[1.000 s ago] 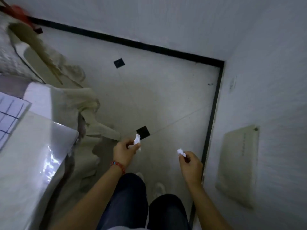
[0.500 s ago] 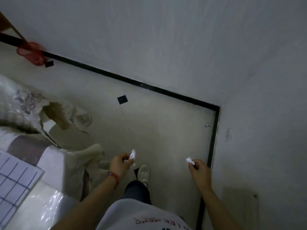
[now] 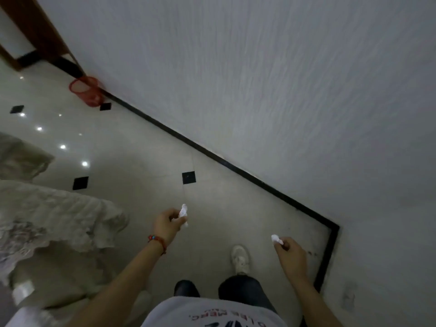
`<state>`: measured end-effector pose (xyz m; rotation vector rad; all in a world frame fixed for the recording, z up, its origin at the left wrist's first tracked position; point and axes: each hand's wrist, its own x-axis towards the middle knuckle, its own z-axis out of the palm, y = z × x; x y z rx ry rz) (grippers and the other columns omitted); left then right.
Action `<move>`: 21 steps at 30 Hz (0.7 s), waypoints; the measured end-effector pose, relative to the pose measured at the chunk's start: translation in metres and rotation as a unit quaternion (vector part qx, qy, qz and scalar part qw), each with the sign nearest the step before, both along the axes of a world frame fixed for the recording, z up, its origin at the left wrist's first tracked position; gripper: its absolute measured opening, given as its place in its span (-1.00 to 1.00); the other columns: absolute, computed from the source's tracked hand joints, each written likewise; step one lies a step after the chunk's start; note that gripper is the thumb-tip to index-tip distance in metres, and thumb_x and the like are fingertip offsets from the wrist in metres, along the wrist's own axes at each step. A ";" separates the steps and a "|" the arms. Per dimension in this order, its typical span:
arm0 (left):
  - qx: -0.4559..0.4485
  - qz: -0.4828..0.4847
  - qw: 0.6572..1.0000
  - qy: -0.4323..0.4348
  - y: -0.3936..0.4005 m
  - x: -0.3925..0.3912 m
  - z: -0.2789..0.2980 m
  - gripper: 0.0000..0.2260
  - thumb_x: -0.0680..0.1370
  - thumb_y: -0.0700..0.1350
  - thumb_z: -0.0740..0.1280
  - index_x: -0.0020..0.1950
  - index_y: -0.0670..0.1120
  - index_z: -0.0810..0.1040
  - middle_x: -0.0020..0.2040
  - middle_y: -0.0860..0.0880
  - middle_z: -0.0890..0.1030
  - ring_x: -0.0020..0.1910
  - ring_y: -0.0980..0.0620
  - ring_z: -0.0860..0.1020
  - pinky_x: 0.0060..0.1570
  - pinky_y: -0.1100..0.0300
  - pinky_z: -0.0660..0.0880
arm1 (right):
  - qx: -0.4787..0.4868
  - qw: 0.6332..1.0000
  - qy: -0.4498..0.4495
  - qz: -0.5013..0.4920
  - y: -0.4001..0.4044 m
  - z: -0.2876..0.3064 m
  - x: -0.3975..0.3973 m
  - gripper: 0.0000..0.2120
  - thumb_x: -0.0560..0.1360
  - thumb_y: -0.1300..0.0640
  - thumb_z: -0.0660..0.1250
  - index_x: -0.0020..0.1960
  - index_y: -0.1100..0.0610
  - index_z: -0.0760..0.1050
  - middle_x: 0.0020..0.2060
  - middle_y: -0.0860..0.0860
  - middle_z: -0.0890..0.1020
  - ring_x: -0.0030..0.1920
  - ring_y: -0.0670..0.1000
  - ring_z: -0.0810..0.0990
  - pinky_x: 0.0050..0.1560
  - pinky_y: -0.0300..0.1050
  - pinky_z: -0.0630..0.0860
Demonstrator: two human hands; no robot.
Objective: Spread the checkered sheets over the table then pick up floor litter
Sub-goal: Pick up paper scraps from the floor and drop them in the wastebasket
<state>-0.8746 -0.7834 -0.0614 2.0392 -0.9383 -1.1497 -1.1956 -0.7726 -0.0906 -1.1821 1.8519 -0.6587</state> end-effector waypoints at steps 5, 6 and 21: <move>0.005 0.136 0.991 0.014 -0.020 -0.006 0.002 -0.73 0.46 -0.29 0.36 -0.41 -0.05 0.47 -0.52 0.05 0.51 -0.44 0.02 0.45 -0.30 0.12 0.45 | -0.012 0.990 -0.002 0.139 -0.128 0.019 0.011 -0.59 0.51 0.07 0.32 -0.46 0.04 0.27 -0.53 -0.07 0.36 -0.46 -0.09 0.29 -0.49 -0.37 0.26; 0.007 0.163 0.986 0.015 -0.019 -0.006 0.003 -0.72 0.45 -0.29 0.36 -0.42 -0.03 0.46 -0.52 0.04 0.50 -0.45 0.03 0.44 -0.32 0.15 0.44 | -0.015 0.986 -0.002 0.167 -0.150 0.022 0.017 -0.59 0.50 0.08 0.32 -0.46 0.04 0.26 -0.53 -0.07 0.34 -0.47 -0.09 0.28 -0.50 -0.36 0.24; 0.040 0.439 0.897 0.029 -0.053 0.110 -0.025 -0.77 0.44 -0.24 0.38 -0.40 -0.04 0.53 -0.52 0.05 0.55 -0.42 -0.02 0.48 -0.28 0.17 0.44 | -0.026 0.924 0.010 0.382 -0.348 0.018 0.245 -0.64 0.50 0.01 0.31 -0.31 0.28 0.46 -0.39 0.16 0.54 -0.36 0.03 0.42 -0.40 -0.31 0.32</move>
